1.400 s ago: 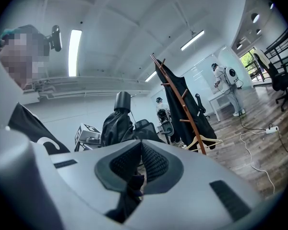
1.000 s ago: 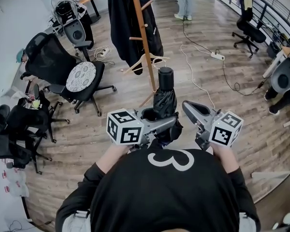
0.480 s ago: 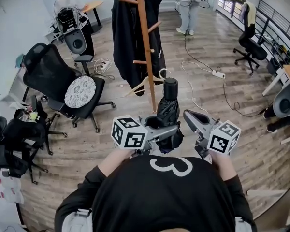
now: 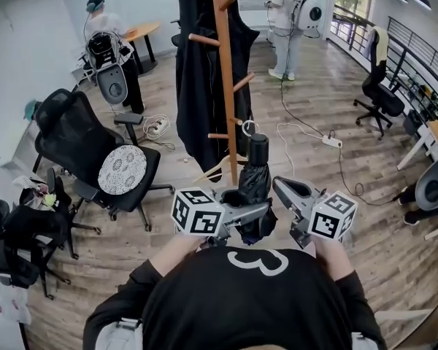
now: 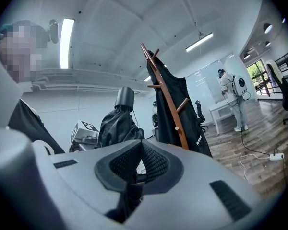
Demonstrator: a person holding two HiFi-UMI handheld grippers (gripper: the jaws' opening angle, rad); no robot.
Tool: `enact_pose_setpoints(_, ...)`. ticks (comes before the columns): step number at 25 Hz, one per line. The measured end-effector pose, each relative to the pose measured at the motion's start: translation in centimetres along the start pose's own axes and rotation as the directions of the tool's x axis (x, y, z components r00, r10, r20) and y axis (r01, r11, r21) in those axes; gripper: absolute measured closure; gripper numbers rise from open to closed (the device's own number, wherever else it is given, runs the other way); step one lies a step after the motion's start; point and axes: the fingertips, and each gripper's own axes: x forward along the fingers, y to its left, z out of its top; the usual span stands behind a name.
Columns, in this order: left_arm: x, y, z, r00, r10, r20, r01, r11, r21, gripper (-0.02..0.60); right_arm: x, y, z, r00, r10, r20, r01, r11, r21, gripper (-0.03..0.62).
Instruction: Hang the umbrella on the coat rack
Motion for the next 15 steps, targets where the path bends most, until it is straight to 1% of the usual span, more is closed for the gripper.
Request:
enact_pose_setpoints(6,-0.4,4.3,3.6,1.000,0.001,0.017,-0.002,1.000,0.025,0.321,4.1,-2.1,2.1,1.000,0.011,0.016,-0.011,0.999,-0.038,0.568)
enact_pose_setpoints(15,-0.6,8.4,7.2,1.000,-0.019,0.003,0.019,0.997,0.072,0.321,7.8,-4.9,4.1,1.000,-0.015,0.024,0.018,0.994,-0.106,0.568)
